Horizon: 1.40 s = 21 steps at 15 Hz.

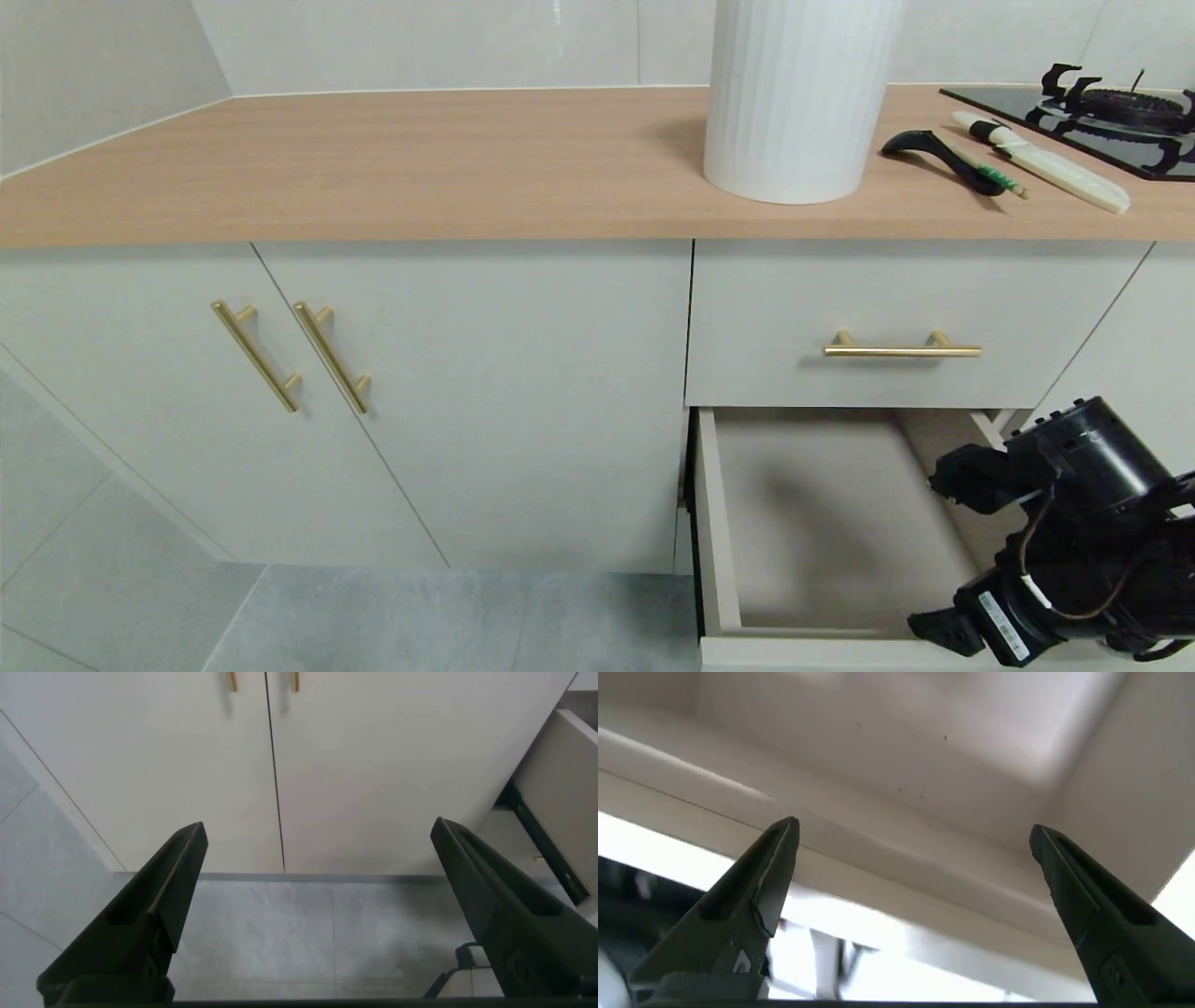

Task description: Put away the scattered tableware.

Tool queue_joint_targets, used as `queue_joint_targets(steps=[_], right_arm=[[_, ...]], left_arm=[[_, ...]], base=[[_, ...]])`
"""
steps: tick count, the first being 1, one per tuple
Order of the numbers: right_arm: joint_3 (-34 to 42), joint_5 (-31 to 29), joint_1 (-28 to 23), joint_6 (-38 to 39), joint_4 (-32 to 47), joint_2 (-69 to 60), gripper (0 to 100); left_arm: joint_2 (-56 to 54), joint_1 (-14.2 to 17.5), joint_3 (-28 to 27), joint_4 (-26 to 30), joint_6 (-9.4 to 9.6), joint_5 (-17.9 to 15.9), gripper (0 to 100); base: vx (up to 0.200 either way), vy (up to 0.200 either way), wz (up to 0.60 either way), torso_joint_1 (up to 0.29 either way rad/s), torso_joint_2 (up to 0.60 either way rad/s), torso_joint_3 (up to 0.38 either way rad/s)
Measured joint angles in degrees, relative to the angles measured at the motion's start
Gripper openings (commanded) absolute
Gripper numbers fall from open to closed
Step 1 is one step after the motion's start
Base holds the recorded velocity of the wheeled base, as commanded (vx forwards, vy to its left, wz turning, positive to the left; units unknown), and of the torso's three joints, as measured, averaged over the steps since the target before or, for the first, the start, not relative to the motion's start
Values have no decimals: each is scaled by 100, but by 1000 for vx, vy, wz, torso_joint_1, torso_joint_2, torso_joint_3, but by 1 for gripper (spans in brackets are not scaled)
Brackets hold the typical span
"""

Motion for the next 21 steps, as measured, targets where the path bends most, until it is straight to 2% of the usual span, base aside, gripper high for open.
queue_joint_targets(steps=[6, 8, 10, 13, 21], right_arm=[[17, 5, 168, -674, 1022, -35, 100], [-110, -9, 165, -532, 925, -48, 100], [-262, -13, 144, -60, 750, -121, 100], [-463, -49, 127, 577, 132, -441, 100], [-278, -46, -394, 113, -497, -1241, 100]], left_arm=[[0, 2, -2, 0, -2, -2, 100], [0, 0, -2, 2, 0, 0, 100], [0, 2, -2, 0, 0, 1, 100], [0, 2, -2, 0, 0, -2, 100], [2, 2, 0, 0, 0, -2, 100]], base=[[0, 0, 0, 0, 0, 0], [0, 0, 0, 0, 0, 0], [0, 0, 0, 0, 0, 0], [0, 0, 0, 0, 0, 0], [0, 0, 0, 0, 0, 0]])
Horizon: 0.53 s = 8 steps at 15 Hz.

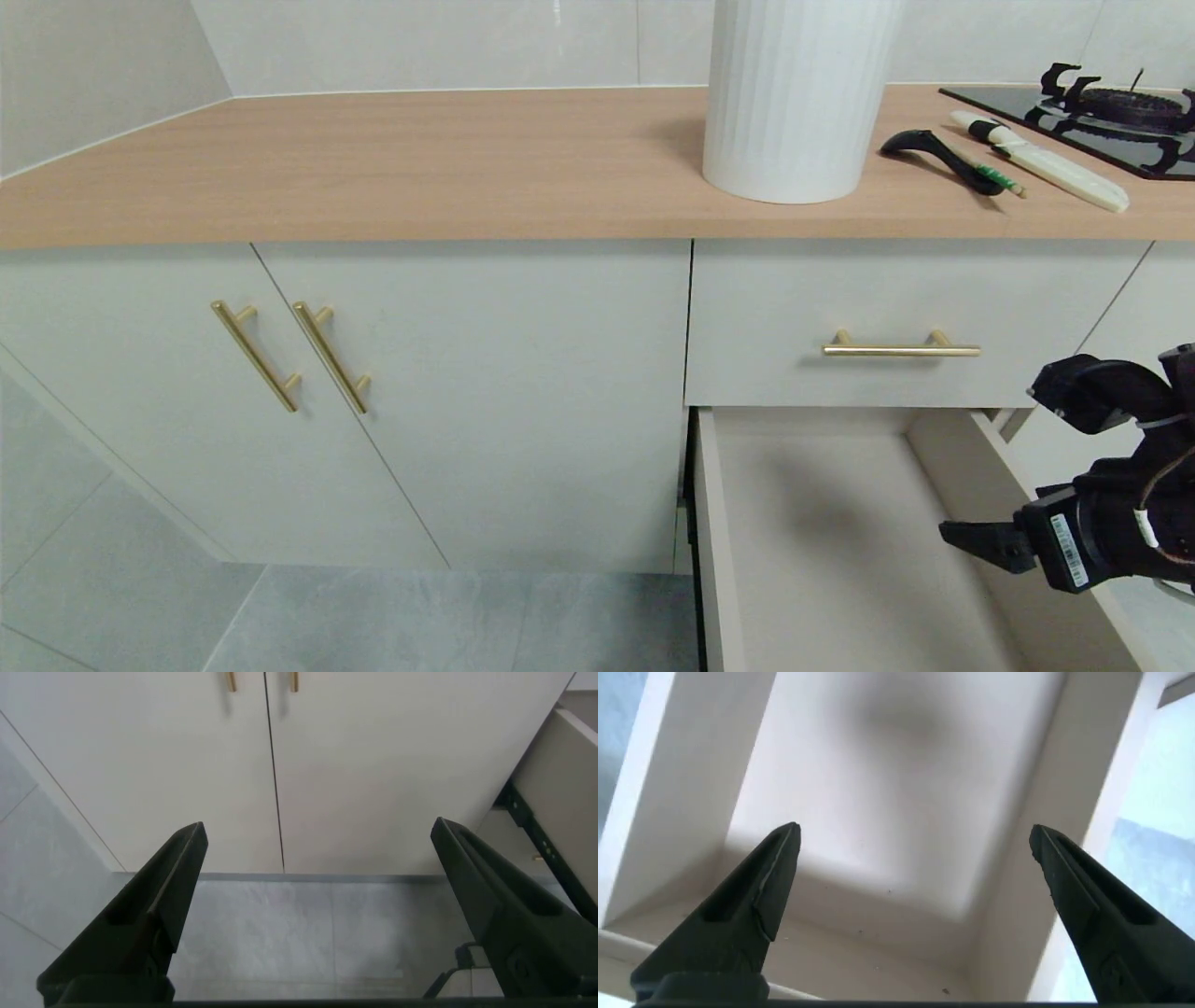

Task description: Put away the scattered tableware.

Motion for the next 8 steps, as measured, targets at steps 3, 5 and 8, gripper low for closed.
queue_joint_targets(steps=[3, 5, 8], right_arm=[[55, -2, -26, -149, -2, -74, 100], [74, -2, -28, -160, -4, -99, 100], [101, -11, -30, -163, -13, -94, 100]], left_arm=[[0, 0, 0, 0, -2, 2, 100], [2, -4, 0, 0, -2, 2, 100], [2, -2, 0, 0, -2, 2, 100]], base=[[0, 0, 0, 87, -203, -119], [0, 0, 0, 166, -122, -244], [0, 0, 0, 162, -587, -255]])
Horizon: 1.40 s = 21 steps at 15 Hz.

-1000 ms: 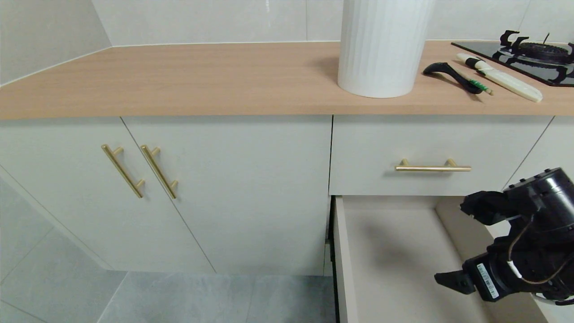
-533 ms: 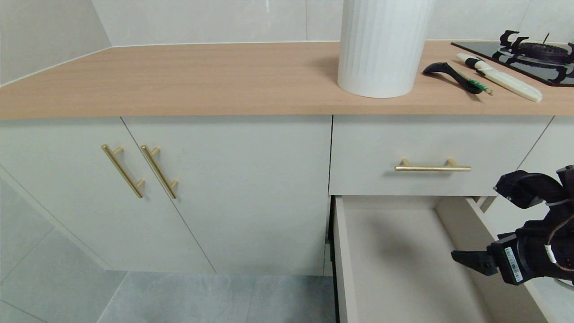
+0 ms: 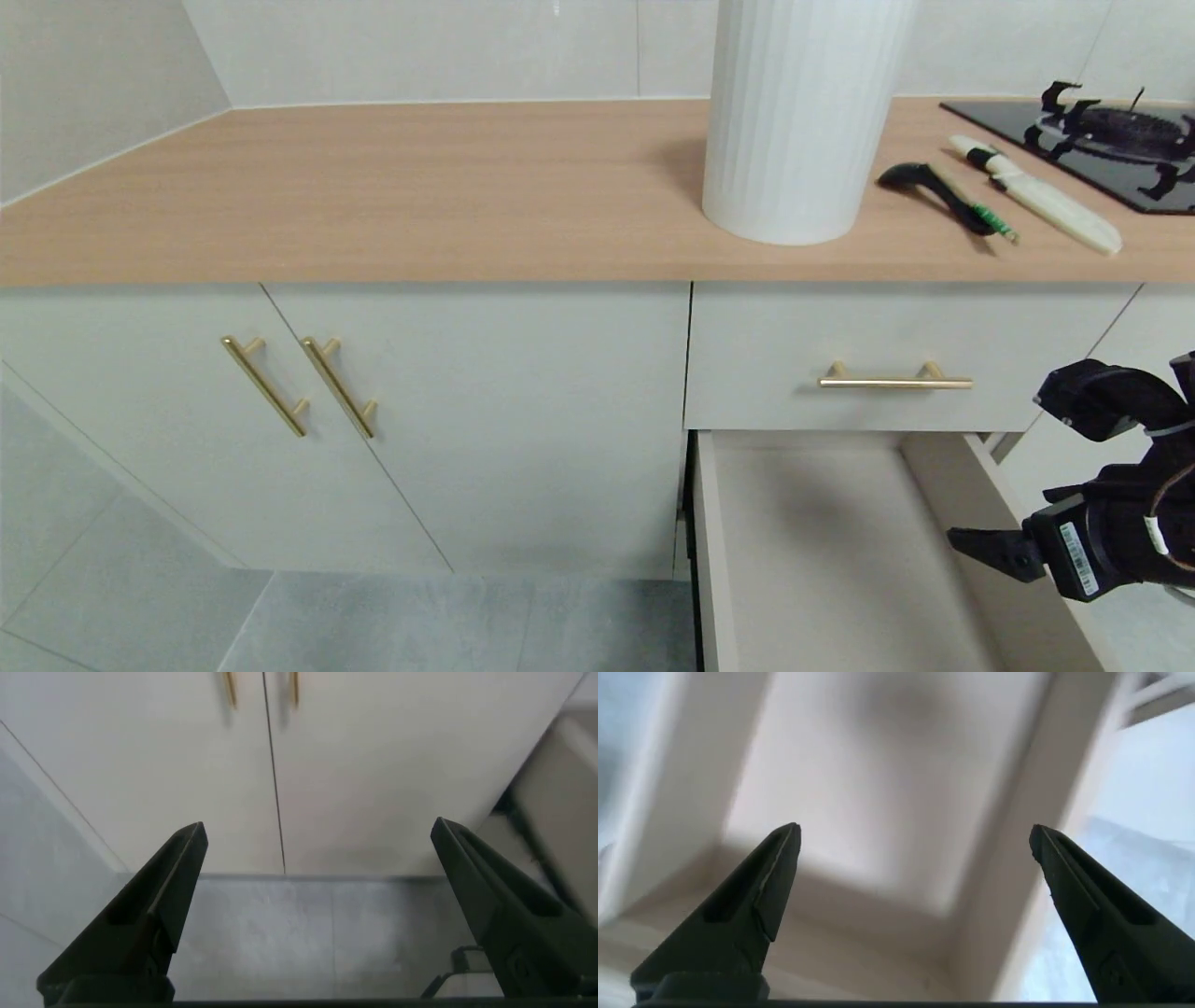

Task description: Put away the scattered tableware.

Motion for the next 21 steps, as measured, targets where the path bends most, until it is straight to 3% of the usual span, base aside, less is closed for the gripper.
queue_joint_targets(steps=[3, 8, 13, 16, 21], right_arm=[[9, -2, 0, -5, 13, 1, 100], [74, 0, 0, -254, 0, 9, 100], [23, -105, 5, -169, -461, 20, 100], [-818, -261, 0, 260, -236, 106, 100], [-3235, -503, 22, 1226, 1551, 596, 100]], left_arm=[[0, 5, 0, 0, 5, 0, 100], [0, 2, 0, 0, 2, 0, 100], [0, 2, 0, 0, 2, 0, 100], [0, 2, 0, 0, 0, -2, 100], [0, 0, 0, 0, 0, 0, 100]], base=[[0, 0, 0, 67, -515, -256], [0, 0, 0, 297, -461, -243], [0, 0, 0, 41, -75, -42], [0, 0, 0, 0, 0, 0], [0, 0, 0, 0, 0, 0]])
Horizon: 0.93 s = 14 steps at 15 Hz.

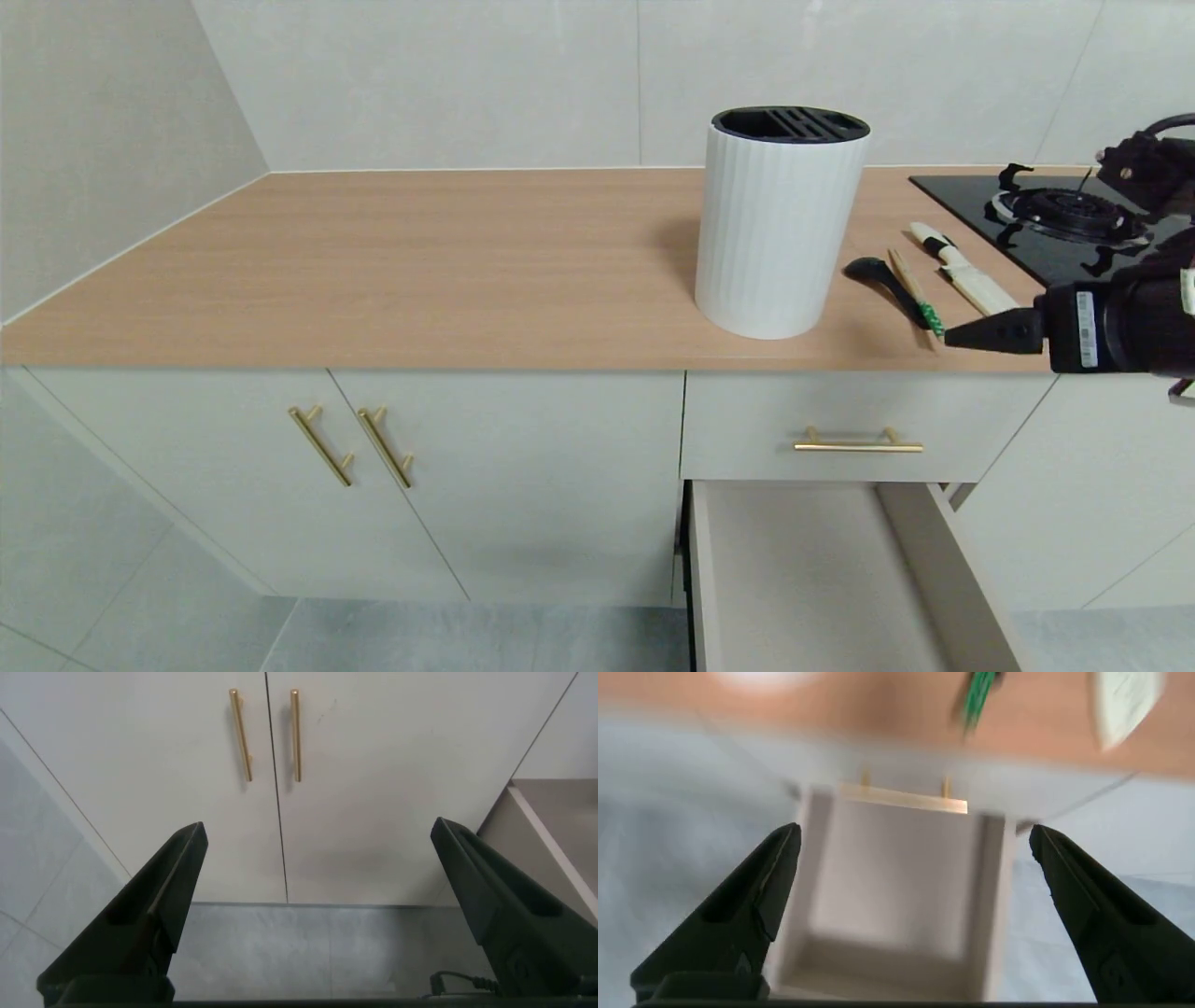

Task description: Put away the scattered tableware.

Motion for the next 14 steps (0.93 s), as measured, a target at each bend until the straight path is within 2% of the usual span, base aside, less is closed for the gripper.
queue_joint_targets(steps=[2, 4, 8, 14], right_arm=[[-664, -318, 5, 525, 340, 505, 100], [-990, -567, 5, 790, 395, 948, 100], [-1113, -986, -48, 834, -32, 1576, 100], [-1147, -1006, -312, 825, -243, 1913, 100]], left_arm=[[0, 2, 0, 0, 0, 0, 100], [0, 2, 0, 0, -2, -2, 100], [0, 2, 0, 0, 0, 0, 100], [0, 2, 0, 0, 0, 0, 100]], base=[[0, 0, 0, 0, 0, 0], [0, 0, 0, 0, 0, 0], [0, 0, 0, 0, 0, 0], [0, 0, 0, 0, 0, 0]])
